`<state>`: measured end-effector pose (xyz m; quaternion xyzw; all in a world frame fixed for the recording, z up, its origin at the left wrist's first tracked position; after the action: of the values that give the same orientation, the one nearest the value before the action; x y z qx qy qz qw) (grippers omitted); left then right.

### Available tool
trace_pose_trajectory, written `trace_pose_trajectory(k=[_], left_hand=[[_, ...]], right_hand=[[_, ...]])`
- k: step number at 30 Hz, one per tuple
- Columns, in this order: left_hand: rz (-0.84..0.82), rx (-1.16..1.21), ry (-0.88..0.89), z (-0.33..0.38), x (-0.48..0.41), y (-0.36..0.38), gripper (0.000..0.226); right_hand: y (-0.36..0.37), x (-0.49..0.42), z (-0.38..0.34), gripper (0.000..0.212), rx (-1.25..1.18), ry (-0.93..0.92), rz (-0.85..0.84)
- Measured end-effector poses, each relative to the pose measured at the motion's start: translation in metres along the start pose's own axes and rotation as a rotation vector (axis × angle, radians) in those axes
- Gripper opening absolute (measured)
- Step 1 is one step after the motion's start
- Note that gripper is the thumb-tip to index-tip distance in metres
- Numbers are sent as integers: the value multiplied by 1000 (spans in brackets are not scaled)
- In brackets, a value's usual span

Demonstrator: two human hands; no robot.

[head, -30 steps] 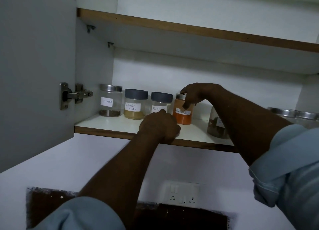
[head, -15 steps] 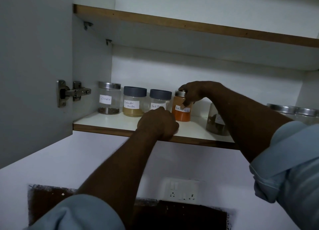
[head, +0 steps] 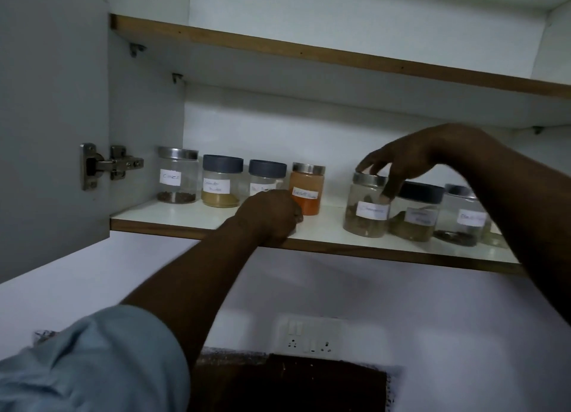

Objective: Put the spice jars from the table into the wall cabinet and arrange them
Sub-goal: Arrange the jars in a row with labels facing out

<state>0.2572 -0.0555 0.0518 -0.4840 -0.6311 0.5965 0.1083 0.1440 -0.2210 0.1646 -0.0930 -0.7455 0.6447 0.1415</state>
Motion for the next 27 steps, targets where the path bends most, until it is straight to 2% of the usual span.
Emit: trace_pose_trajectory(k=[4,7,11,14,27], left_hand=[[9,49,-15,58,-17,-9,31],[-15,117,-100,72,-26,-6,38],[-32,99,-148,64,-28,-1,35],[3,103,-85,66,-32,3,39],[91,174,-80,61,-35,5,43]], right_hand=[[9,-7,1,86,52,-82,194],[13,-27,4,86,37,-92,253],[16,-51,6,84,21,-91,302],[17,-66,5,81,42,-110,338],[13,-98,2,81,54,-107,352]])
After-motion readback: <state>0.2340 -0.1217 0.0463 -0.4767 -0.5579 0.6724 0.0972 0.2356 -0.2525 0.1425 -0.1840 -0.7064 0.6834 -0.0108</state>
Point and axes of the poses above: each hand's wrist, its own x-axis away from the middle knuckle, its own y-axis out of the palm, z = x × y, the point moved 8 cm from there along -x, towards the middle knuckle, and after that the axes turned 15 degrees about -x, right-handed, at the moved point
